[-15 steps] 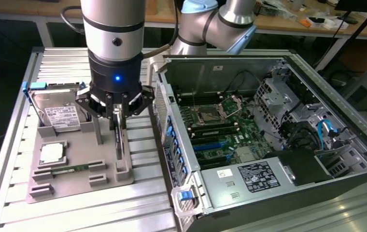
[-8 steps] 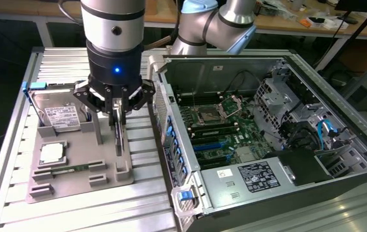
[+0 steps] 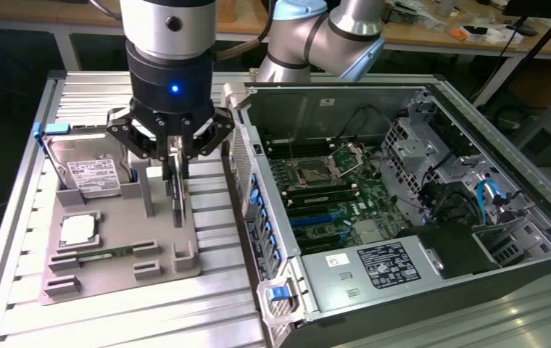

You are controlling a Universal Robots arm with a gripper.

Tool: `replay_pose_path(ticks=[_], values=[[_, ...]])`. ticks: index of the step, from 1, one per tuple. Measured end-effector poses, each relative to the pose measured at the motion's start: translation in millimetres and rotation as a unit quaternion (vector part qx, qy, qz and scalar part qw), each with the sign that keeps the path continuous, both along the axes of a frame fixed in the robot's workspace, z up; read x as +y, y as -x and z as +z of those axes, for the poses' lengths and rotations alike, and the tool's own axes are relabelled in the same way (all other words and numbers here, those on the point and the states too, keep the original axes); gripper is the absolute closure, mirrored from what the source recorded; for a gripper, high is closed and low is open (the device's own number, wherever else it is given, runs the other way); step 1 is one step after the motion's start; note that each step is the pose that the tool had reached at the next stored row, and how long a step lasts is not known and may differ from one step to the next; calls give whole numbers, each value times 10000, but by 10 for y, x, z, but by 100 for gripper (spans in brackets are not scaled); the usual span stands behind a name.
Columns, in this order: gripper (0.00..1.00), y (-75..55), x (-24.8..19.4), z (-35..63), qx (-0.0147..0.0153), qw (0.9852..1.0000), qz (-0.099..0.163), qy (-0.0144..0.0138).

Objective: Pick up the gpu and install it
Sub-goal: 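Pick up the gpu and move the gpu toward the slot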

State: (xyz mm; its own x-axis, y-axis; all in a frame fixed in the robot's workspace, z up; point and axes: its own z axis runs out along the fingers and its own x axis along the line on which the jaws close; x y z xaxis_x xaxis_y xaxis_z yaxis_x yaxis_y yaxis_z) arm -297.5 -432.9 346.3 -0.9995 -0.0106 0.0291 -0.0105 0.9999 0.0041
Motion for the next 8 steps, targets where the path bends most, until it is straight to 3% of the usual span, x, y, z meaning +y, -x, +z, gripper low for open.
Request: replay_pose_path(ticks=[8], values=[[73,0,1,248,0,10000,0,0]])
